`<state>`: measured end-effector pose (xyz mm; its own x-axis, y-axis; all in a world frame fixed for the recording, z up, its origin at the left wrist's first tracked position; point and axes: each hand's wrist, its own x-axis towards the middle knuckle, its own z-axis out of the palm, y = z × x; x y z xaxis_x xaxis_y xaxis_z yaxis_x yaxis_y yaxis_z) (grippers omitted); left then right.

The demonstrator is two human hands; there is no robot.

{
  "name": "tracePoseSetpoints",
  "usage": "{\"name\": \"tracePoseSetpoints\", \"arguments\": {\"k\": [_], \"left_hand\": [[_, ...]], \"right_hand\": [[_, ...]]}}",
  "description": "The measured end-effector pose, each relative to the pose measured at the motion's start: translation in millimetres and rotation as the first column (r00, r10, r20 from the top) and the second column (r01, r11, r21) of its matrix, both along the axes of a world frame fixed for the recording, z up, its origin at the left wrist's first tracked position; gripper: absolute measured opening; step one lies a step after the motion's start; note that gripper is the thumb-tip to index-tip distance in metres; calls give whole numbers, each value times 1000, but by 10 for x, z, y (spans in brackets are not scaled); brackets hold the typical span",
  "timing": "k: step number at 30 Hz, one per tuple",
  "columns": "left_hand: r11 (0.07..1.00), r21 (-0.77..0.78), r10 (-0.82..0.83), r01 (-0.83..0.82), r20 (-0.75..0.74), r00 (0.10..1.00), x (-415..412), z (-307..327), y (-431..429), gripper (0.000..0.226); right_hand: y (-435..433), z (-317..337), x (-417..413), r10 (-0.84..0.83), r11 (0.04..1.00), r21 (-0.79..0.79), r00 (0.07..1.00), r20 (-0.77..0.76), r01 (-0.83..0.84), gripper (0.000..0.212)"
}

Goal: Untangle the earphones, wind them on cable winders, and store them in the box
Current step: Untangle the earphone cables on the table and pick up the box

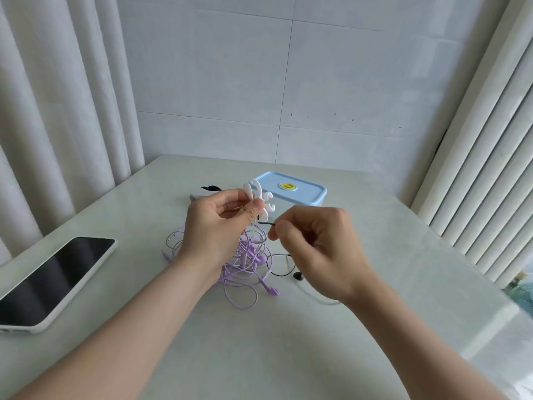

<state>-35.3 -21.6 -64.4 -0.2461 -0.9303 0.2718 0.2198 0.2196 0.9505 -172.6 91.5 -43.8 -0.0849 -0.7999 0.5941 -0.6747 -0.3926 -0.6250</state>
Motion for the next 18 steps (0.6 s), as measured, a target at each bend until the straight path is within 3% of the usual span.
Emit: {"name": "tracePoseSetpoints", "arguments": {"k": [3, 7, 11, 15, 18], "left_hand": [[996, 91, 2, 1, -34, 999, -26, -3, 7, 13], [983, 180, 29, -14, -79, 996, -38, -9, 1, 22], [993, 102, 61, -60, -4, 998, -29, -34, 8, 25], [995, -6, 95, -95, 78, 992, -33, -31, 17, 18], [999, 28, -21, 19, 83, 996, -2, 4, 16, 22]], "right_hand": [[18, 31, 11, 21, 999, 40, 996, 86, -24, 22], [32, 13, 41, 110, 976, 196, 993, -43, -99, 18], [43, -17, 95, 149, 965, 236, 982, -119, -118, 16], [8, -23, 69, 45, 998, 31, 997, 69, -47, 22], [-75, -1, -15, -240, 945, -191, 960, 146, 265, 24]]}}
